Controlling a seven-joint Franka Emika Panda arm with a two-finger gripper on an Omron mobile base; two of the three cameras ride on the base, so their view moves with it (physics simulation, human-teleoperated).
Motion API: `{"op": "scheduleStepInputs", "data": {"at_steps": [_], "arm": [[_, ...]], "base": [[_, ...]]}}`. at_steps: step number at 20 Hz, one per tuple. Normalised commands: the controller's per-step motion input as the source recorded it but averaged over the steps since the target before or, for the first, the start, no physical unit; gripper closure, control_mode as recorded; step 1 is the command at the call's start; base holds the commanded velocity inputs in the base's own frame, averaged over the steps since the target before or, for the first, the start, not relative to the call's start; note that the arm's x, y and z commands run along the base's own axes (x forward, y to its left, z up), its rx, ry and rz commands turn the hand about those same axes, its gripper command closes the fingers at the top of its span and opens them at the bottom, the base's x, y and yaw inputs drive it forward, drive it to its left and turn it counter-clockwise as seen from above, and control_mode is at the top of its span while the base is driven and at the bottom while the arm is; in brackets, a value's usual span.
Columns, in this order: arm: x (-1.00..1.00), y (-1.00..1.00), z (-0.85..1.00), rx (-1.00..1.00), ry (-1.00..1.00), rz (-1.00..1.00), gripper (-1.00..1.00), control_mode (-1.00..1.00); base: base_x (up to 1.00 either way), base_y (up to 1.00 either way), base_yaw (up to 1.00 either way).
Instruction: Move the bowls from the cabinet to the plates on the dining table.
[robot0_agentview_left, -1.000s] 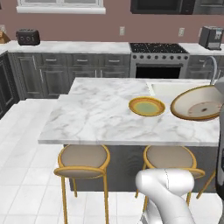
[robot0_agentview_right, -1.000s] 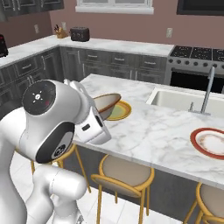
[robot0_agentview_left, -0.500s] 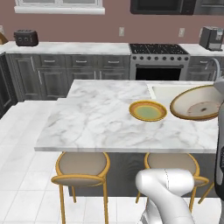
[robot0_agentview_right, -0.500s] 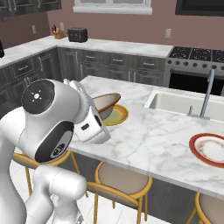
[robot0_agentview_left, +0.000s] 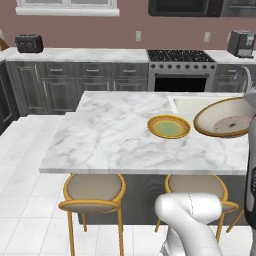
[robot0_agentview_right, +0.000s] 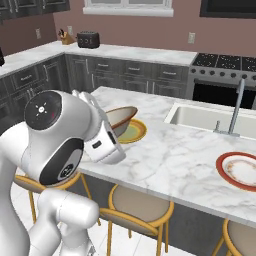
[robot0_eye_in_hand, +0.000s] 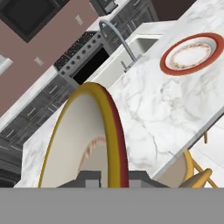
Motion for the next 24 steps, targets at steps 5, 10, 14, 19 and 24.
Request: {"op": "scheduleStepInputs", "data": {"at_steps": [5,10,14,19,24], "arm": [[0.48,0.43,-0.21,-0.04,0.04,-0.06,1.00,-1.00],[0.48,0.35,-0.23,-0.08,0.00,-0.09,1.00,-1.00],[0.36,0.05,-0.21,-0.01,0.00,-0.02,1.00,-1.00],[0.39,0.07,-0.23,0.00,0.00,0.00,1.00,-1.00],[0.47,0.00,-0.17,-0.01,0.00,-0.01,1.00,-1.00]], "base": [[0.00,0.00,0.00],[0.00,0.00,0.00],[0.00,0.00,0.00],[0.00,0.00,0.00],[0.00,0.00,0.00]]}}
